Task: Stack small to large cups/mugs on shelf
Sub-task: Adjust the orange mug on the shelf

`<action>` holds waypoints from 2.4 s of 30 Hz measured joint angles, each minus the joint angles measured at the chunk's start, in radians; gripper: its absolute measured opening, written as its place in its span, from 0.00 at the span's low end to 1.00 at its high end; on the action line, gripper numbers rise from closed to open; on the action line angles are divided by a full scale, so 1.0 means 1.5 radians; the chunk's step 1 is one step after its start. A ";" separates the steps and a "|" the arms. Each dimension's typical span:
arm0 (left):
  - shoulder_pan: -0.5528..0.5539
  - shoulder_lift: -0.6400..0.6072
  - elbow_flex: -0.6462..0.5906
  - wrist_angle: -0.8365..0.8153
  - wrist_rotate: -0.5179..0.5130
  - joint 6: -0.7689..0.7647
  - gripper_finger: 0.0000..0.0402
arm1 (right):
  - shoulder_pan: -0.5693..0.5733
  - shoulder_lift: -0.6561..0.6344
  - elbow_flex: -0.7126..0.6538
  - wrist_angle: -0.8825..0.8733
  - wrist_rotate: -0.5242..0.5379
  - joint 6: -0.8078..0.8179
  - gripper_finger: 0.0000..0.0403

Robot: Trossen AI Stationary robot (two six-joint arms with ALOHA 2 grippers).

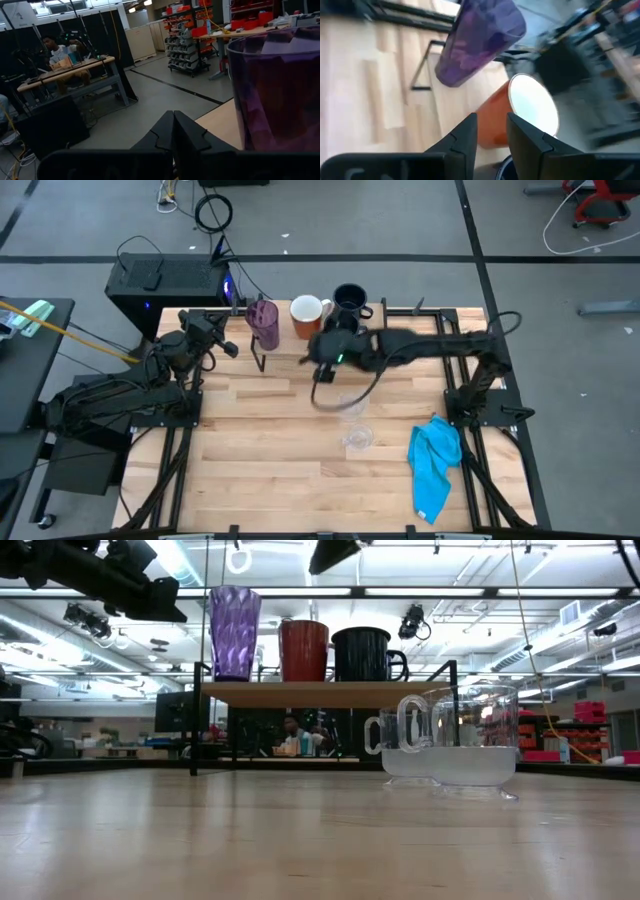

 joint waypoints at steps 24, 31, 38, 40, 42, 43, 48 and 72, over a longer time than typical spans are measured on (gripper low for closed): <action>0.000 0.001 0.000 0.014 0.001 0.019 0.03 | -0.344 -0.035 0.000 -0.050 -0.409 -0.093 0.68; 0.000 0.001 0.000 0.060 0.001 0.041 0.06 | -0.399 0.003 0.001 0.020 -0.432 -0.090 0.62; 0.000 0.001 0.000 0.074 0.001 0.043 0.04 | -0.430 0.050 0.001 0.085 -0.514 -0.076 0.61; 0.000 0.001 0.000 0.074 0.001 0.043 0.03 | -0.430 0.060 0.001 0.112 -0.526 -0.076 0.61; 0.000 0.001 0.000 0.074 0.001 0.043 0.03 | -0.434 0.069 0.001 0.120 -0.541 -0.077 0.61; 0.000 0.002 0.000 0.073 0.001 0.043 0.03 | -0.435 0.076 0.001 0.122 -0.549 -0.077 0.61; 0.000 0.002 0.000 0.072 0.001 0.042 0.06 | -0.436 0.089 0.001 0.122 -0.579 -0.067 0.61; 0.000 0.001 0.000 0.071 0.001 0.042 0.06 | -0.417 0.085 0.001 0.135 -0.646 -0.053 0.61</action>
